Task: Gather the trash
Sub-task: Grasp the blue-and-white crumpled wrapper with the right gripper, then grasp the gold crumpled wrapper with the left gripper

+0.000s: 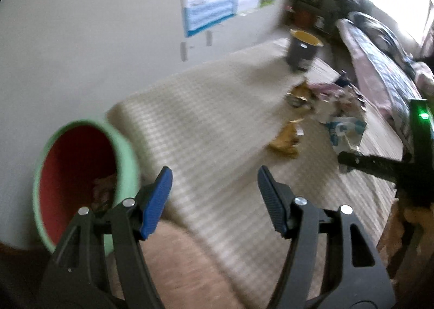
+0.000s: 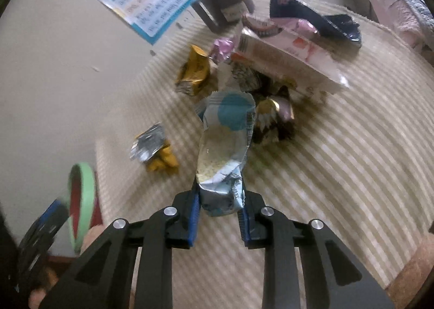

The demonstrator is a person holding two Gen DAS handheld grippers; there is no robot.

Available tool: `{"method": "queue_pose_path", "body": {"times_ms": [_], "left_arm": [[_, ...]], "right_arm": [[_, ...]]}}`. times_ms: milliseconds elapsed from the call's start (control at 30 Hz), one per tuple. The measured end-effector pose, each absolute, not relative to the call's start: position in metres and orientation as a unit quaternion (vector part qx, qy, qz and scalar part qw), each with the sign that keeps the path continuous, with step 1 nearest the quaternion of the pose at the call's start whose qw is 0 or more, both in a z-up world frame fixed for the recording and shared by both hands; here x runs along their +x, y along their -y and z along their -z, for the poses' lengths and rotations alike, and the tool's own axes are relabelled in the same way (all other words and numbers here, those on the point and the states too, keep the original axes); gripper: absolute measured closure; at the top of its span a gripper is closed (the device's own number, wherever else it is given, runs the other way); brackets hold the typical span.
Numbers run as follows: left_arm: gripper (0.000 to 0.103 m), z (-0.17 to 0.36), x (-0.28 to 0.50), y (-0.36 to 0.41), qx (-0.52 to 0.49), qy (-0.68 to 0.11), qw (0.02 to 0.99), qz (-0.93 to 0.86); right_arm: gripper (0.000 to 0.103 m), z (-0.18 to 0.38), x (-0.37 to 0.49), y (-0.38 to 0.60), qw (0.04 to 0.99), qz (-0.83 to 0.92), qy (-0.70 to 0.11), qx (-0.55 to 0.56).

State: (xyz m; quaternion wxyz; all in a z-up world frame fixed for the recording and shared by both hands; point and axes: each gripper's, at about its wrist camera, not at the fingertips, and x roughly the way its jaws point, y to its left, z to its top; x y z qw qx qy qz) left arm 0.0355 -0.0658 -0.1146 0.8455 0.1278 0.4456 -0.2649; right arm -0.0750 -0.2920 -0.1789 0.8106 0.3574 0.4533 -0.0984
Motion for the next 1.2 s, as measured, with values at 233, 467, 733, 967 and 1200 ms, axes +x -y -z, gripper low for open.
{"method": "queue_pose_path", "body": {"times_ms": [233,467,733,967,1200], "left_arm": [[0.046,0.150,0.037,0.139,0.151,-0.467,0.813,0.314],[0.062,0.181,0.038,0.182,0.197,-0.480,0.791,0.323],[0.097,0.184,0.042,0.170,0.182,-0.503,0.789,0.302],[0.097,0.161,0.028,0.148,0.153,-0.488,0.804,0.303],[0.054,0.154,0.018,0.141,0.148,-0.476,0.814,0.298]], "right_arm": [[0.079,0.176,-0.126,0.276,0.822,0.109,-0.445,0.339],[0.079,0.179,-0.122,0.280,0.825,0.112,-0.436,0.341],[0.079,0.180,-0.123,0.281,0.828,0.105,-0.435,0.337],[0.079,0.179,-0.123,0.280,0.831,0.103,-0.431,0.337],[0.079,0.176,-0.126,0.280,0.834,0.103,-0.426,0.337]]}}
